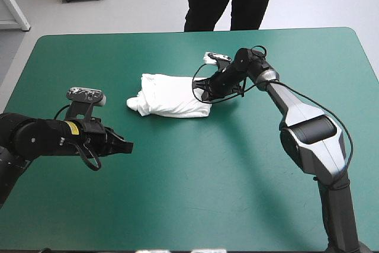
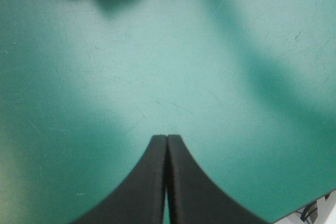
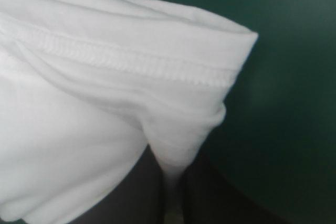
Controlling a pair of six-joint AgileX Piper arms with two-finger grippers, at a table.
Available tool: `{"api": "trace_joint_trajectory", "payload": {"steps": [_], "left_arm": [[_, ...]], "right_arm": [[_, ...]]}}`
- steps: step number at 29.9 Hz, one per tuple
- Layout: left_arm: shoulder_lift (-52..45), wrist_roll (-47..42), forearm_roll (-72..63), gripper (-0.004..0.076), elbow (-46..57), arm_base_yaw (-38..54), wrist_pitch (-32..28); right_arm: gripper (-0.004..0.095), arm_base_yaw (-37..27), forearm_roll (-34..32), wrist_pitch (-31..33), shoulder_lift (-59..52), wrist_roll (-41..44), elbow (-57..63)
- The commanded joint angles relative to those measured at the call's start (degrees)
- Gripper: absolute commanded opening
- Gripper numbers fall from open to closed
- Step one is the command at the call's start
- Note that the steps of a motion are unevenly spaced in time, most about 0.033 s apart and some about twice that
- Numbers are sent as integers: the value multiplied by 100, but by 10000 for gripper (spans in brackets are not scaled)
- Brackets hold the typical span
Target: Fold the cloth
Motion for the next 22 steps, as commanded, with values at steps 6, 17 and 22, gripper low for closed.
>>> {"api": "trace_joint_trajectory", "payload": {"steps": [6, 17, 22], "left_arm": [[-92, -44, -160, -10, -144, -1, -108], [-92, -44, -173, -10, -144, -1, -41], [-92, -34, -173, -10, -144, -1, -41]], "right_arm": [[-17, -123, -1587, -723, -966, 657, 266], [-17, -1192, -1531, -2573, -3015, 371, 4138], [-17, -1940, -1627, -2613, -3766, 105, 5159]]}}
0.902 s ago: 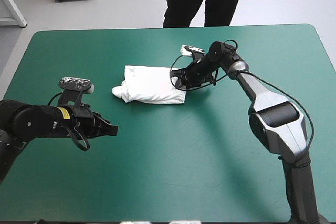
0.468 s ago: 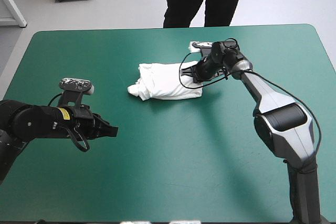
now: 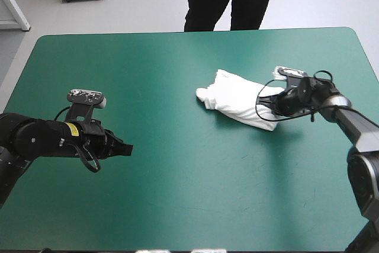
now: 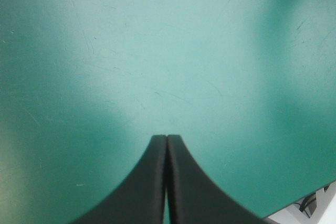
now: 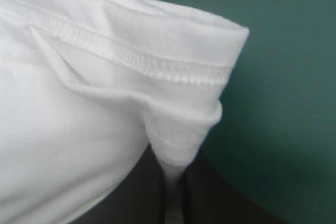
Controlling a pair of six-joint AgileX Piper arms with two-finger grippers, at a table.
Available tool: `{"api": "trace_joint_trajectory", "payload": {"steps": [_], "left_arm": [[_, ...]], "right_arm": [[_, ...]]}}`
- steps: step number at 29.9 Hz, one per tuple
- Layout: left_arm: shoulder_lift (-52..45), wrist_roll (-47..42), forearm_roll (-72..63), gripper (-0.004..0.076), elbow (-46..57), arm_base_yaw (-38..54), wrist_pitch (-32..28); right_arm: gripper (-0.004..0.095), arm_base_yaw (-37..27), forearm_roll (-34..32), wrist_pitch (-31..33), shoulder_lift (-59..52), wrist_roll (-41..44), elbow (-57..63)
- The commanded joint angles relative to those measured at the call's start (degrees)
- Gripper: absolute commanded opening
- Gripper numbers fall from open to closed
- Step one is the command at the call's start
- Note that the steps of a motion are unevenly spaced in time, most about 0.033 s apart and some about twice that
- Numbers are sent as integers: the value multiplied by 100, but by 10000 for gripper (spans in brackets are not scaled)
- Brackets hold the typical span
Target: Fold the cloth
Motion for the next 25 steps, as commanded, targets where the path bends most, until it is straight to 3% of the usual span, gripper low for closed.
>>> {"api": "trace_joint_trajectory", "payload": {"steps": [1, 16, 20, 25], "left_arm": [[-92, -15, -166, -10, -144, -1, -193], [-92, -15, -166, -10, -144, -1, -225], [-92, 6, -166, -10, -144, -1, -262], [-92, 6, -166, -10, -144, -1, -327]], "right_arm": [[-17, -535, -181, -234, -768, -171, 450], [-17, -3131, -316, -259, -1740, -677, 1522], [-17, -3510, -316, -259, -1740, -690, 1522], [-17, -3510, -305, -233, -1740, -779, 1522]]}}
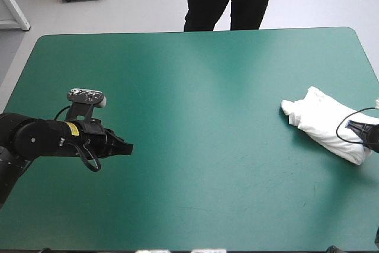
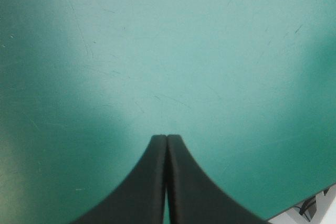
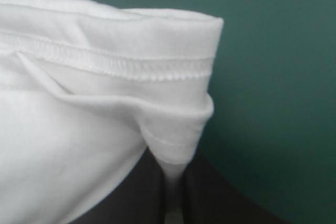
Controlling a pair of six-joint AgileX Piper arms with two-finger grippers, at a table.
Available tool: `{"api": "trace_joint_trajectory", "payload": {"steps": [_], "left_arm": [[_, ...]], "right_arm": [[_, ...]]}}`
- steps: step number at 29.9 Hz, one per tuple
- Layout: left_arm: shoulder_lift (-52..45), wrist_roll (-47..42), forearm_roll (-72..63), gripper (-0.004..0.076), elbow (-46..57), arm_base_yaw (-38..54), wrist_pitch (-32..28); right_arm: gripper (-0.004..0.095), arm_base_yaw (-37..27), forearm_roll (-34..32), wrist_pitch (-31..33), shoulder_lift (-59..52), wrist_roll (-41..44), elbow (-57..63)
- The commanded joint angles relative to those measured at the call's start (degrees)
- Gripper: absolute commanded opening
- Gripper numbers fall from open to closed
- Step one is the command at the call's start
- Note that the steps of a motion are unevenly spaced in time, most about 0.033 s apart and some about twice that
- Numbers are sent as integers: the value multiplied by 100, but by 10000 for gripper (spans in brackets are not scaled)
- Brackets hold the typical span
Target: Fold the cloth
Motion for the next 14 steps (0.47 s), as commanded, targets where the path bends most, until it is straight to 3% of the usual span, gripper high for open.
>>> {"api": "trace_joint_trajectory", "payload": {"steps": [1, 4, 10, 12, 14], "left_arm": [[-92, -4, -149, -10, -144, -1, -285], [-92, -4, -149, -10, -144, -1, -307], [-92, -4, -149, -10, -144, -1, -307], [-92, -4, -149, -10, -144, -1, -307], [-92, -4, -149, -10, -144, -1, -307]], "right_arm": [[-15, -41, 28, -145, -225, -169, -123], [92, -41, -5, 37, -225, -510, -123], [634, -41, 59, 356, -236, -457, -311], [683, -41, 48, 517, -325, -407, -464], [643, -41, 34, 642, -501, -394, -582]]}}
